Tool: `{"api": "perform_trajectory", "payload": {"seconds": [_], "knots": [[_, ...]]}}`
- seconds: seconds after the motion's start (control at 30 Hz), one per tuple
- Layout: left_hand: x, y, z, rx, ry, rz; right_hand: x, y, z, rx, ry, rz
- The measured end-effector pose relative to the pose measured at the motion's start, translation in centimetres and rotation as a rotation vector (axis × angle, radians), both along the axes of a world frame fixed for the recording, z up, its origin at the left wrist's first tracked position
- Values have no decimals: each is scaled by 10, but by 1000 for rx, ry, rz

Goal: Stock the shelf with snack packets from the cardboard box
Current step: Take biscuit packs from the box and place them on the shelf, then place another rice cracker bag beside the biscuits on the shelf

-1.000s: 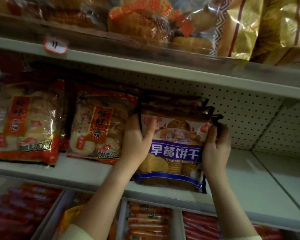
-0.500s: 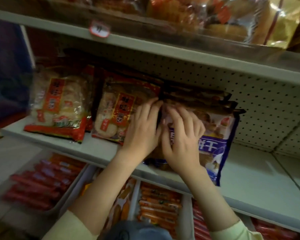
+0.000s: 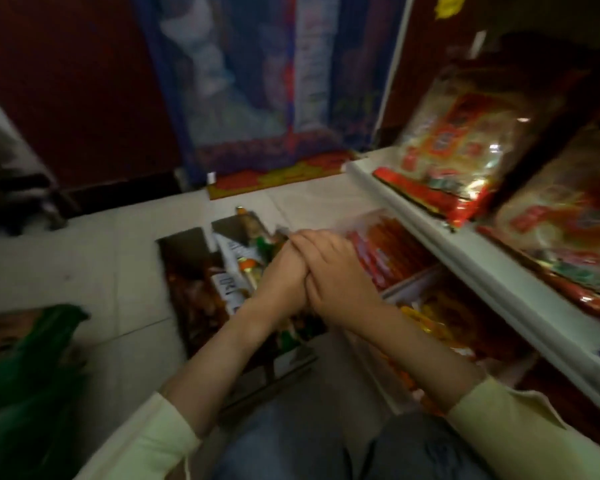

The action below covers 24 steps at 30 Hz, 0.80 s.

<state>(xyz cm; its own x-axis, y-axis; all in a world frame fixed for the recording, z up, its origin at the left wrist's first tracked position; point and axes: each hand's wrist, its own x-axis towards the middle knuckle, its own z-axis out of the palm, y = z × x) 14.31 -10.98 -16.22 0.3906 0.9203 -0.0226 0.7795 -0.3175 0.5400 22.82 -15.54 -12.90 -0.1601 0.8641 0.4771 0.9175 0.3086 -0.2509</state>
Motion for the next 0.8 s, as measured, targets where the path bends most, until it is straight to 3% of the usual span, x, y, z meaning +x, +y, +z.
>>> {"api": "perform_trajectory", "payload": {"seconds": [0.03, 0.07, 0.13, 0.23, 0.33, 0.43, 0.53, 0.67, 0.8], "knots": [[-19, 6, 4, -125, -206, -12, -11, 11, -8, -42, 15, 40], [-33, 3, 10, -32, -52, 59, -22, 24, -18, -75, 52, 69], [-75, 20, 11, 10, -64, -20, -34, 46, -39, -153, 189, 57], [-117, 39, -22, -38, -29, 152, -41, 73, -72, -402, 381, -96], [-126, 41, -40, -89, -43, 215, -47, 79, -96, -708, 430, -231], [-126, 47, -46, -146, -42, 261, -58, 80, -117, -868, 388, -276], [-117, 45, -50, -197, -37, 248, -63, 82, -128, -916, 402, -345], [-111, 45, -55, -230, -109, 233, -60, 81, -124, -833, 409, -393], [-107, 46, -54, -239, -204, 262, -54, 78, -104, -735, 555, -329]]}}
